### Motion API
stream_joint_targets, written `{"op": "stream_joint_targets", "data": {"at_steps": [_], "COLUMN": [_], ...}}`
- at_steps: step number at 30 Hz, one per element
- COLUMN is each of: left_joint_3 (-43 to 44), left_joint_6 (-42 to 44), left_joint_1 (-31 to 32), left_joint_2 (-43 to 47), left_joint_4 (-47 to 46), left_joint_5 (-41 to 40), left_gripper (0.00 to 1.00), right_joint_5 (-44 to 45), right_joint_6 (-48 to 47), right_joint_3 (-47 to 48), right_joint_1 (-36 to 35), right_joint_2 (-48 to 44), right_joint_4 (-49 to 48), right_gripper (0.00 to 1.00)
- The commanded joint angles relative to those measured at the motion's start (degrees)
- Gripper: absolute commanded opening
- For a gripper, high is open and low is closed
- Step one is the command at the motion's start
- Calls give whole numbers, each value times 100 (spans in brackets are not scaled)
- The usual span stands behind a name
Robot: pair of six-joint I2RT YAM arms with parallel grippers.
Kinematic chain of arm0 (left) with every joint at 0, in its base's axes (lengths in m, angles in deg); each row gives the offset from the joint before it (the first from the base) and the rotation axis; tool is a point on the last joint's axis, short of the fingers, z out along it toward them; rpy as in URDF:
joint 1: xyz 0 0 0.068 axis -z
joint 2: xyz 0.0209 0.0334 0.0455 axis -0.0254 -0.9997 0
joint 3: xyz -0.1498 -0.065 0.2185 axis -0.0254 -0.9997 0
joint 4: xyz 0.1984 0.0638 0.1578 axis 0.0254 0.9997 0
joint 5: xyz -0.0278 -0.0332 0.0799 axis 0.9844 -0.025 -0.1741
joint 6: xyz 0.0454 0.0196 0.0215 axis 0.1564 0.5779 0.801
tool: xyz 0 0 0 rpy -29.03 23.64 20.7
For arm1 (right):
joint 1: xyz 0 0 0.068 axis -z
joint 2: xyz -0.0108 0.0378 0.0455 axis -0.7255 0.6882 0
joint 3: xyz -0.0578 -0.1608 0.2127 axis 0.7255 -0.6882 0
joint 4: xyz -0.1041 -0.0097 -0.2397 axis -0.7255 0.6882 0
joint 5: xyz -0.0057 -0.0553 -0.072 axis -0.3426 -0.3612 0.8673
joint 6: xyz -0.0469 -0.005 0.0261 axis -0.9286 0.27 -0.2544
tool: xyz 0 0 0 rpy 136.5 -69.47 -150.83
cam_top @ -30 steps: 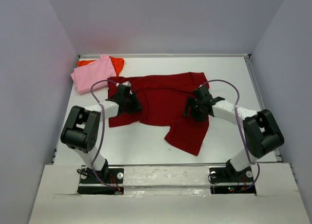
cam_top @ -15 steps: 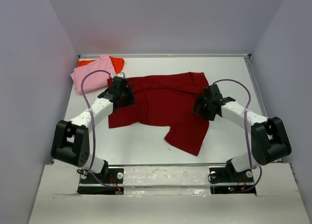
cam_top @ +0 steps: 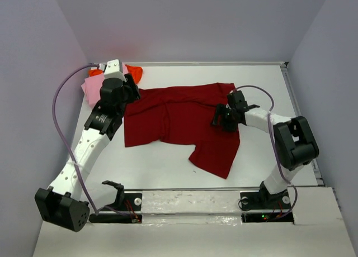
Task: Fold and stack the t-shirts
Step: Move the 1/3-folded T-shirt to the center of the board.
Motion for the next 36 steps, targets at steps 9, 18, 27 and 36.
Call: {"op": "stream_joint_targets", "data": {"at_steps": [9, 18, 27, 36], "left_joint_3": [-1209, -1042, -980, -893], "left_joint_6": [478, 443, 416, 364], "left_joint_1": [-7, -16, -33, -68], "left_joint_2": [1103, 892, 848, 716], "left_joint_4": [-1193, -1096, -912, -833], "left_joint_5": [-761, -824, -876, -701], "left_gripper": [65, 66, 68, 68], "right_joint_5": [35, 625, 1371, 699], "right_joint_6": [-21, -48, 67, -258], "right_joint_3": [1408, 995, 301, 344], "right_joint_1": [6, 428, 989, 1167], "right_joint_2": [1443, 1082, 72, -342], "right_joint_4": [73, 504, 776, 1058], "right_gripper": [74, 75, 75, 74]}}
